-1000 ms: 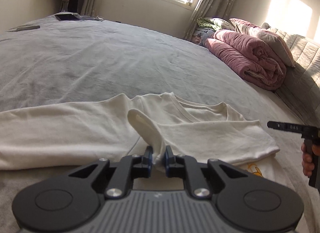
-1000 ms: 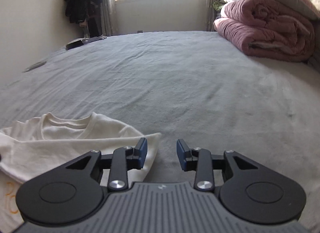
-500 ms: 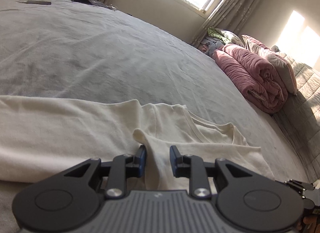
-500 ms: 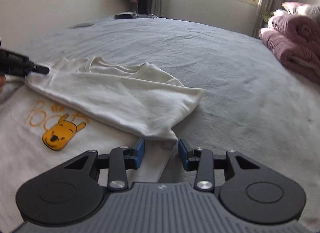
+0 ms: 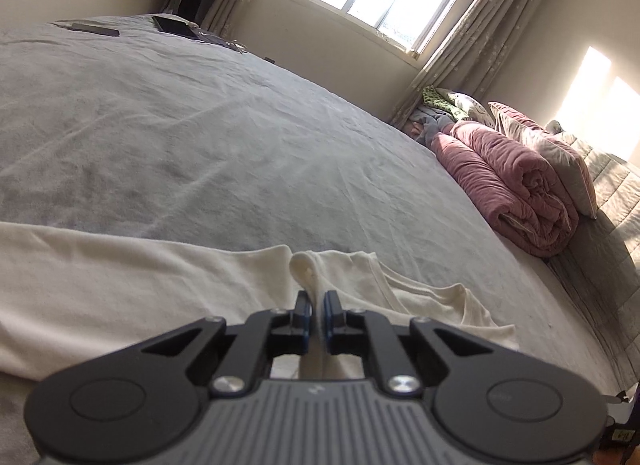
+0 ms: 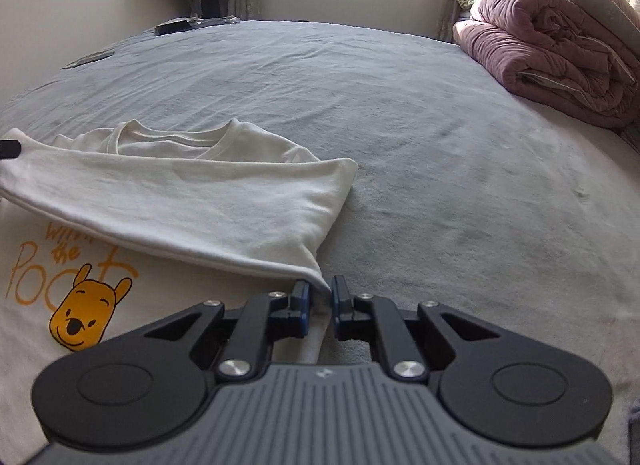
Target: Fold clothes
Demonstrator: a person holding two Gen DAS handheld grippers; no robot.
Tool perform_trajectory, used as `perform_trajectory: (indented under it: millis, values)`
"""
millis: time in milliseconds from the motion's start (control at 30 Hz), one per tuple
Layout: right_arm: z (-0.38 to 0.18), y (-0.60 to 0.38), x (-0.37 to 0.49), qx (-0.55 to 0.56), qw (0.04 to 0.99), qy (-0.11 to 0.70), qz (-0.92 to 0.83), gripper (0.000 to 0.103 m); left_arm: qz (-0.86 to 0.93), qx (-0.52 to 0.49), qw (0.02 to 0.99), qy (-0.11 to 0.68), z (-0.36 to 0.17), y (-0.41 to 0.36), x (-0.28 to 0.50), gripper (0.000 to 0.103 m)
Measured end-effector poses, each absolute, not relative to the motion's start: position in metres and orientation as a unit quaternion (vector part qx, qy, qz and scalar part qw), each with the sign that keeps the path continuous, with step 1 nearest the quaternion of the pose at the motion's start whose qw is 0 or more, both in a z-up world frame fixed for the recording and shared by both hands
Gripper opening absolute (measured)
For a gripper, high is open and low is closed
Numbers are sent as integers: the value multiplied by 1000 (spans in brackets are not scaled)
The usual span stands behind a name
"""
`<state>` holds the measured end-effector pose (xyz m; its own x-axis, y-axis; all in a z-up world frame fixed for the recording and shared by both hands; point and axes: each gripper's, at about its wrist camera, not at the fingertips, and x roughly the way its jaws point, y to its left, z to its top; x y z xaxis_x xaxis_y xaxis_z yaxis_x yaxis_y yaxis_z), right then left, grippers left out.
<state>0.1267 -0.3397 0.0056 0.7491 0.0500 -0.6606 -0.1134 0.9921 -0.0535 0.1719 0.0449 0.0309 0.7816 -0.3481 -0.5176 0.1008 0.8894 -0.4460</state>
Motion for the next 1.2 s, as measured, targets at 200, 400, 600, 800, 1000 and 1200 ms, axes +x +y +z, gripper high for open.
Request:
perform_trajectory:
  millis: [200,400,600,800,1000,1200]
  values:
    - [9,-335,128,-38,930,365,-1,10,-107,-199,920,319,21,49,175,7]
    - [9,-327,124,-94,923,372,3,24,-104,-180,925,317,29,45,166,7]
    - [29,-352,116,-39,913,396,95,32,-102,-170,926,322,26,44,167,7]
    - [63,-394,143,135,925,335,117,39,-107,-171,926,318,27,43,168,7]
    - [22,-396,213,195,896,395,60,31,-110,-163,928,316,29,42,166,7]
    - [14,-389,224,179,901,391,48,6,-116,-158,929,313,31,39,165,7]
